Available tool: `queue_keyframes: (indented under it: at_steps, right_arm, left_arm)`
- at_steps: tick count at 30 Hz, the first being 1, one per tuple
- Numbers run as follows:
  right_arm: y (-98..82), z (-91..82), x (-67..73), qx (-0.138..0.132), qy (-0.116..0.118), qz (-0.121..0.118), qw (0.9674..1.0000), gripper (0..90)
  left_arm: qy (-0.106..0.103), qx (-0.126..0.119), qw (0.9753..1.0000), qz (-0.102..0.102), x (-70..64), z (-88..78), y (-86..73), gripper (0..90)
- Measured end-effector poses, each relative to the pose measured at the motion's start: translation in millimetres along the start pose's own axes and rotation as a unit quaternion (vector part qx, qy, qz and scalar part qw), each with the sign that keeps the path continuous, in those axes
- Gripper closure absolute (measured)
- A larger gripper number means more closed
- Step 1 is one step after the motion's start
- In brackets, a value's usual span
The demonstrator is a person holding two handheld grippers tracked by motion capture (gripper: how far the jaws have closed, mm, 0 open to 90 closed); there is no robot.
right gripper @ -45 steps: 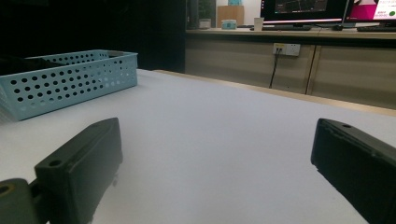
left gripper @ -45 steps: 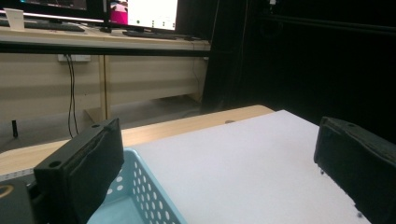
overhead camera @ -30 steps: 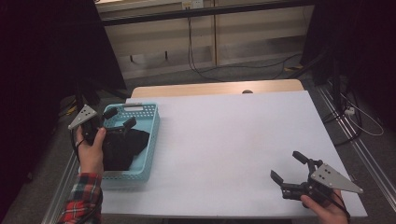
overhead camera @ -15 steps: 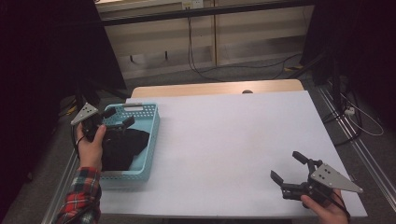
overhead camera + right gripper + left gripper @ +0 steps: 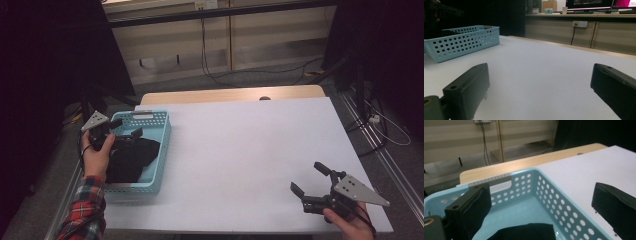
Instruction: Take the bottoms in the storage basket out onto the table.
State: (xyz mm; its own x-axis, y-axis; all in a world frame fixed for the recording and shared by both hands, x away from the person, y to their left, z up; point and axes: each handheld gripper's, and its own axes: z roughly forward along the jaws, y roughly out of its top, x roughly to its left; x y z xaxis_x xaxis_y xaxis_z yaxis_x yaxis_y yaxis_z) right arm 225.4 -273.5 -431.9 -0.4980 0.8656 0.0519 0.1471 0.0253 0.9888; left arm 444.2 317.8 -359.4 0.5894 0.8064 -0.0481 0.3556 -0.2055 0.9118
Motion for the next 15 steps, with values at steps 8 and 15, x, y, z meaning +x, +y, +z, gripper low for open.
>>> queue_keyframes:
  at_steps: [8,15]
  right_arm:
    - [0.0,0.4,0.1,0.001,0.0,0.0,1.0,1.8]
    - [-0.3,0.7,0.1,0.003,0.003,0.0,1.0,1.8]
  left_arm:
    - [0.014,0.072,0.9969,0.028,2.9,9.6,-4.2,2.9]
    - [0.022,0.126,0.9913,0.031,4.1,19.6,-7.7,3.2]
